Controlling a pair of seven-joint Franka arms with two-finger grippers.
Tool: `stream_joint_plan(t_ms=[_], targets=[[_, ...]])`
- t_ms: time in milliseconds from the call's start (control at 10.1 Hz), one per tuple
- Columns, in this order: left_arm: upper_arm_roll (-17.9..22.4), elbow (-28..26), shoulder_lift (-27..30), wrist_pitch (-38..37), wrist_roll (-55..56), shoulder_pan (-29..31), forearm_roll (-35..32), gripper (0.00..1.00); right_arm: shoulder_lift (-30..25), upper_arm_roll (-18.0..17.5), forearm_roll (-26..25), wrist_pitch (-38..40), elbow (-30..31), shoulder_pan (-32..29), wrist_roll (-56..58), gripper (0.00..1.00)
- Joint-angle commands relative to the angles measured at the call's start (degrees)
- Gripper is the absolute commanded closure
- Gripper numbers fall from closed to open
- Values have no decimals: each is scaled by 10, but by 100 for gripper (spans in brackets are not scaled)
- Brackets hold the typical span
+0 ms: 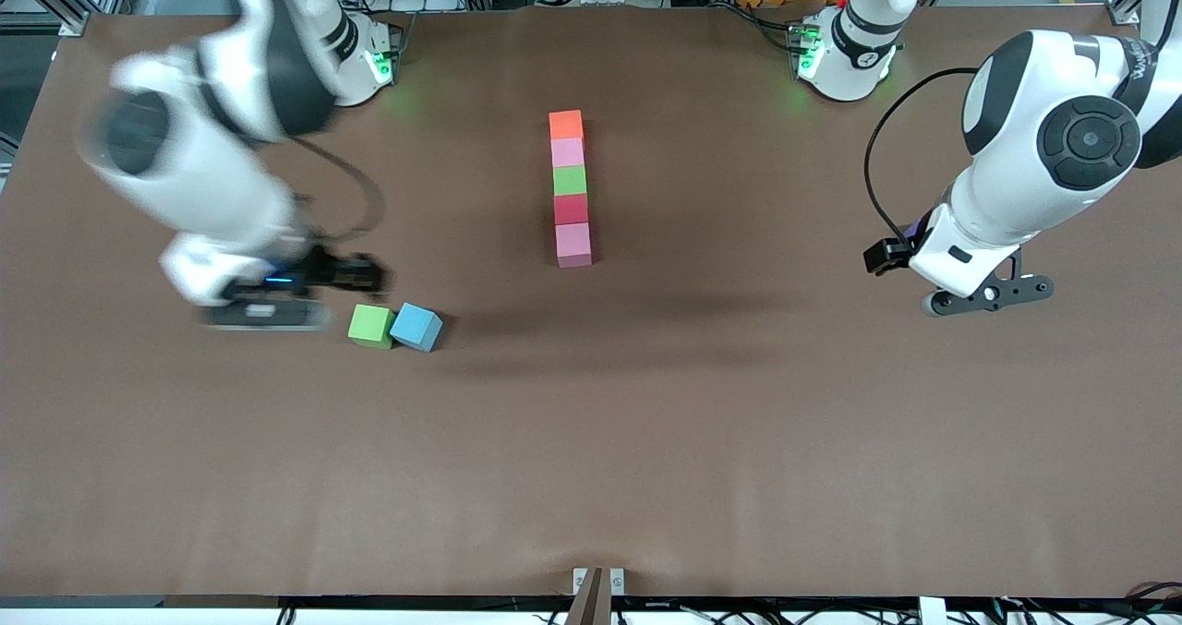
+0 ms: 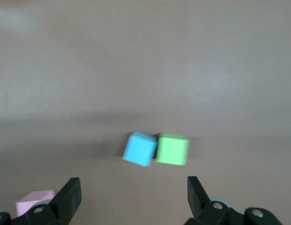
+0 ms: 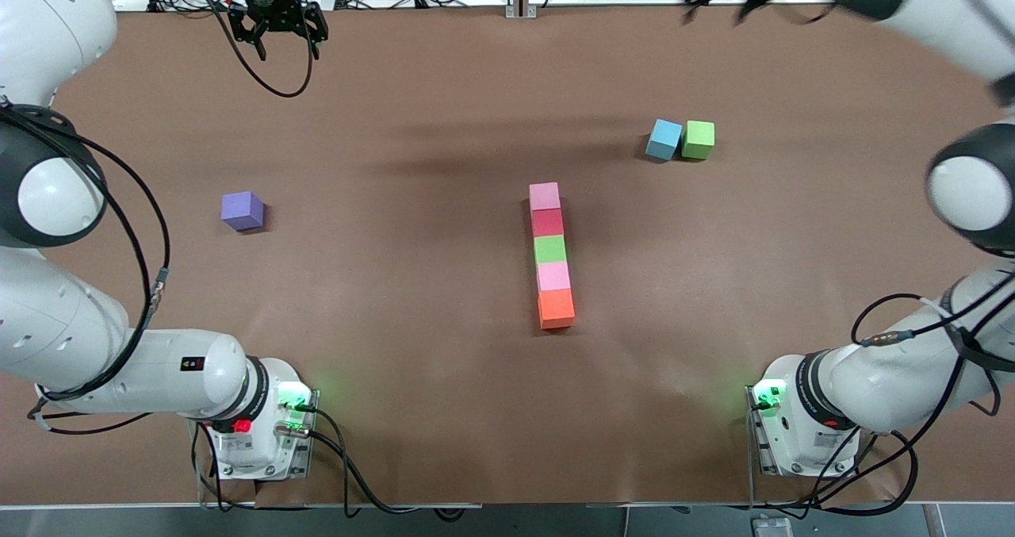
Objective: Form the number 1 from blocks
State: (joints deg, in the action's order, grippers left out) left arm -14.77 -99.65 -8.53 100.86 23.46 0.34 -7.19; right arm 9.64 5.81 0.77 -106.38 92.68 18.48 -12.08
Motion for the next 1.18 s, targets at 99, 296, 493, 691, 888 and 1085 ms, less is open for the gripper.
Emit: stream_joint_plan(t_ms=[99,296,493,691,888,1085], targets=[[-16,-25,43,-3,14,4,23,0,-55,-11,-41,77,-50,-104,145,0],[-16,-38,70,-3,15,6,46,0,-57,-8,-38,101,-66,-141,192,0],[-14,-34,87,-5,5,8,46,0,-58,-8,-31,102,-66,-155,191,0],[0,-14,97,-8,-25,6,48,0,-59,-8,-15,108,-66,-165,189,0],[9,18,93,-12,-52,-9,44,0,-58,-11,-15,108,-66,-164,114,0],[35,63,91,-51,-84,-17,47,0,-58,-11,-15,108,-66,-161,103,0]])
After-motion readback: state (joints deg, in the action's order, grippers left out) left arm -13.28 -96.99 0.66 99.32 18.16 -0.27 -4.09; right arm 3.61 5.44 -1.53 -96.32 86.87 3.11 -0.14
